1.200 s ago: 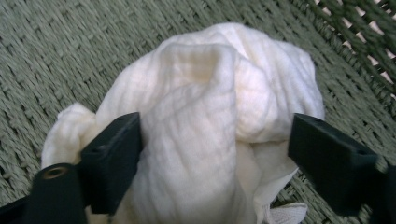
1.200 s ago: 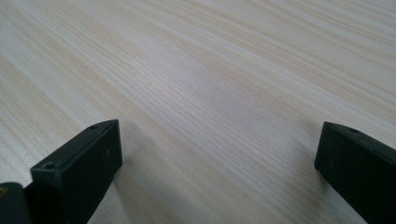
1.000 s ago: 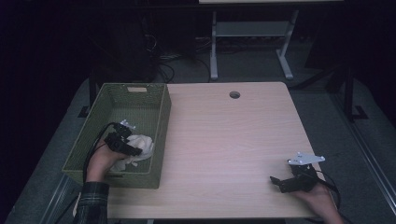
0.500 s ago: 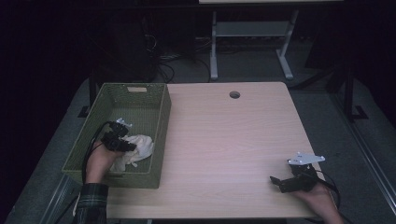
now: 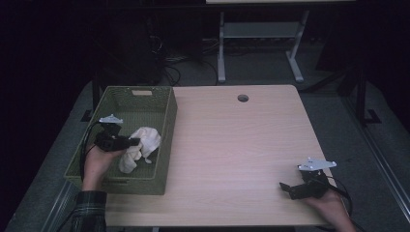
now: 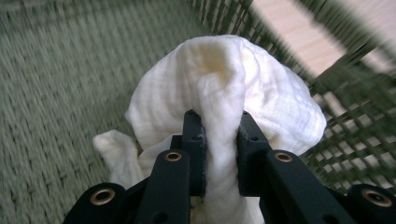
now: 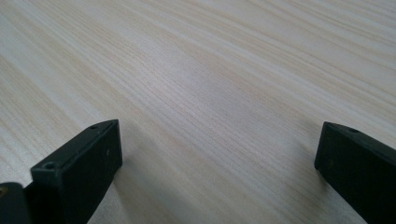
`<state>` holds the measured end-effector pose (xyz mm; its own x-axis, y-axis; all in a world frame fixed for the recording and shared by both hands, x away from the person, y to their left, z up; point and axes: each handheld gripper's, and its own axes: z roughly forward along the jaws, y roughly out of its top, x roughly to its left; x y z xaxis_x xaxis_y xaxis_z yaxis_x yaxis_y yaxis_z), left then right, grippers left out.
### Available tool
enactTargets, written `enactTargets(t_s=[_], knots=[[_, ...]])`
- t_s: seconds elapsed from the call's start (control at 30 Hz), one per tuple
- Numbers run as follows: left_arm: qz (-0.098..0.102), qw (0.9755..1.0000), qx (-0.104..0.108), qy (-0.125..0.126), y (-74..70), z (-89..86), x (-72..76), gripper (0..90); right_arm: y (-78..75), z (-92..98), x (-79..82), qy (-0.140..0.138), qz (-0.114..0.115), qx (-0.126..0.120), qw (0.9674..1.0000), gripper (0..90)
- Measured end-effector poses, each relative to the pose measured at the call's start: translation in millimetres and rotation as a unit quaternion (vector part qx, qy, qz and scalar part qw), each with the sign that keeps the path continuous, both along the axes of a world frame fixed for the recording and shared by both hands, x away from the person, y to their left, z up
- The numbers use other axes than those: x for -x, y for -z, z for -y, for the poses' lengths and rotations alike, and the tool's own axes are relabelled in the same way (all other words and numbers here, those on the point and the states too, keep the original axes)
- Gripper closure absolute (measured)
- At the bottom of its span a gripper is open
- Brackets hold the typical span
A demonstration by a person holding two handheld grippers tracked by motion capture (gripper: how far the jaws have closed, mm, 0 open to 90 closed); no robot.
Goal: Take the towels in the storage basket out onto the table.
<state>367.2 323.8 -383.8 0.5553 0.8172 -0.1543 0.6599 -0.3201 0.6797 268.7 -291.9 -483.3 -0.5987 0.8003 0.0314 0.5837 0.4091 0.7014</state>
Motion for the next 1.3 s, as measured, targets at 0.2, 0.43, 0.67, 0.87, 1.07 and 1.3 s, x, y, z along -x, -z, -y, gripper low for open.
enactTargets(t_s=[0.2,0.43,0.67,0.87,1.07,1.3], knots=[[0.034,0.9988,0.035,-0.007,-17.0,-6.7,6.5,76.7,0.0,0.0,0.0,0.000,0.000,0.000,1.0000,0.5],[0.056,0.9975,0.044,-0.001,-33.6,-7.3,9.2,76.7,0.0,0.0,0.0,0.000,0.000,0.000,1.0000,0.5],[0.079,0.9951,0.059,0.011,-51.4,0.1,8.5,76.8,0.0,0.1,0.0,0.000,0.000,0.000,1.0000,0.5],[0.091,0.9931,0.069,0.028,-66.5,11.8,8.8,76.9,0.0,0.1,0.0,0.000,0.000,0.001,1.0000,0.5],[0.103,0.9908,0.078,0.041,-80.2,26.7,11.6,76.9,0.0,0.1,0.0,0.000,0.000,0.000,1.0000,0.5],[0.112,0.9878,0.088,0.064,-93.0,46.4,16.3,77.0,0.0,0.1,-0.1,0.000,0.000,0.000,1.0000,0.5]])
